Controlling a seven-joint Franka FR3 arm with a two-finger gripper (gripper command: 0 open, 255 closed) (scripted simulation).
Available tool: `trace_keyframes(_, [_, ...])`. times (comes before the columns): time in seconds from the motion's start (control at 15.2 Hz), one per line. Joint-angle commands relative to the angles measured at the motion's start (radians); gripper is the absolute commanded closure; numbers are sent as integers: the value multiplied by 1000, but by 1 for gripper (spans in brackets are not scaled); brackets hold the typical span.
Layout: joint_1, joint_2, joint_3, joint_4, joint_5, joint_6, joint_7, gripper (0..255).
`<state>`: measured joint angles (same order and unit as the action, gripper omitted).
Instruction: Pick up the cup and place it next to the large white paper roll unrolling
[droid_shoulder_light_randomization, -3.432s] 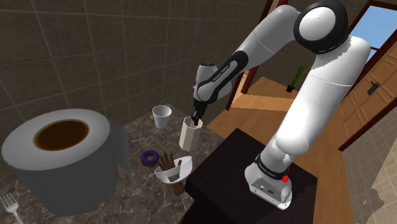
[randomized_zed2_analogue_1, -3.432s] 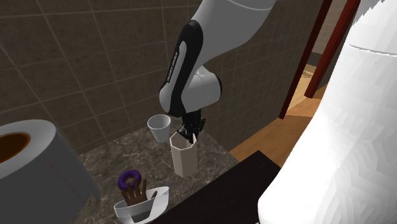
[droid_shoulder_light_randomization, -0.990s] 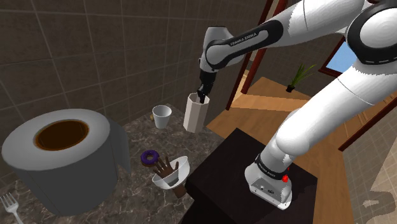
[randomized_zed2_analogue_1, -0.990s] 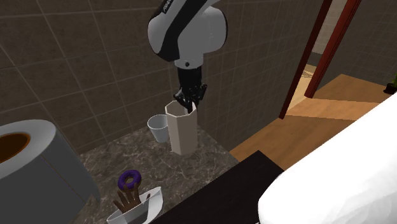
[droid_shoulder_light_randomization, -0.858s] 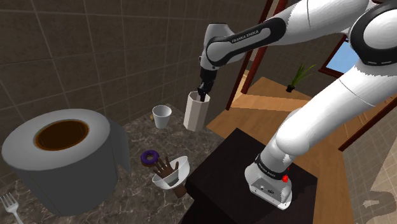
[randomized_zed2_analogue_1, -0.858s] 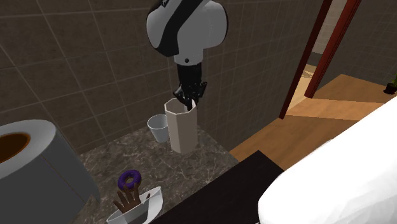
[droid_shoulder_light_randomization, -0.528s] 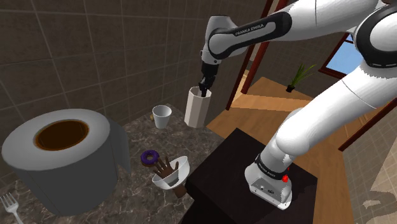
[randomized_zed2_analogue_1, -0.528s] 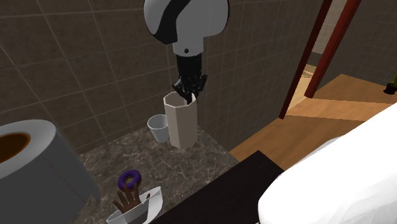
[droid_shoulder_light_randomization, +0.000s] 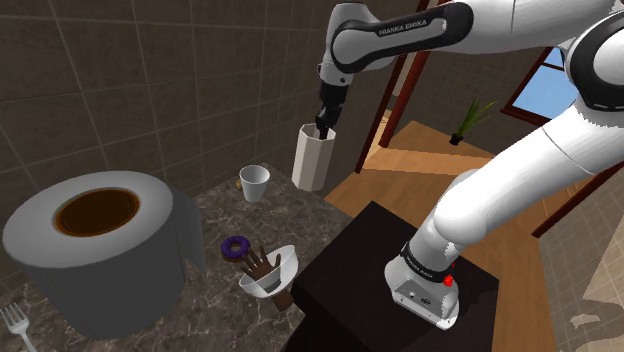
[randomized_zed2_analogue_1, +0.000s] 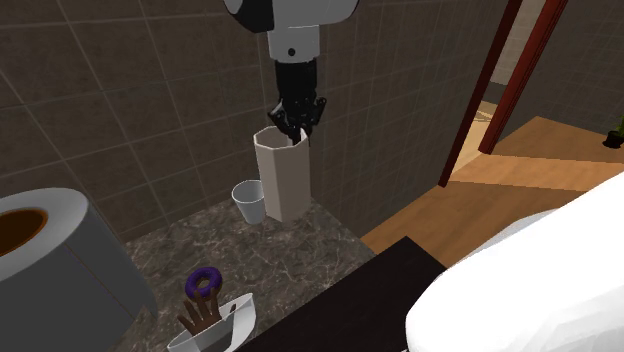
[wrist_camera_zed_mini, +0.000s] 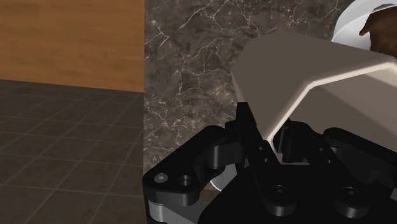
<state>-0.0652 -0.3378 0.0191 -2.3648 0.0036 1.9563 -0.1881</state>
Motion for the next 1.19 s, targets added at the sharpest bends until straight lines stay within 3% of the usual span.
trace_keyframes(0.0, [0,-9,-1,19,0,-27,-1,255])
trace_keyframes(1.12, [-1,-37,-2,223,0,-260,-2,255])
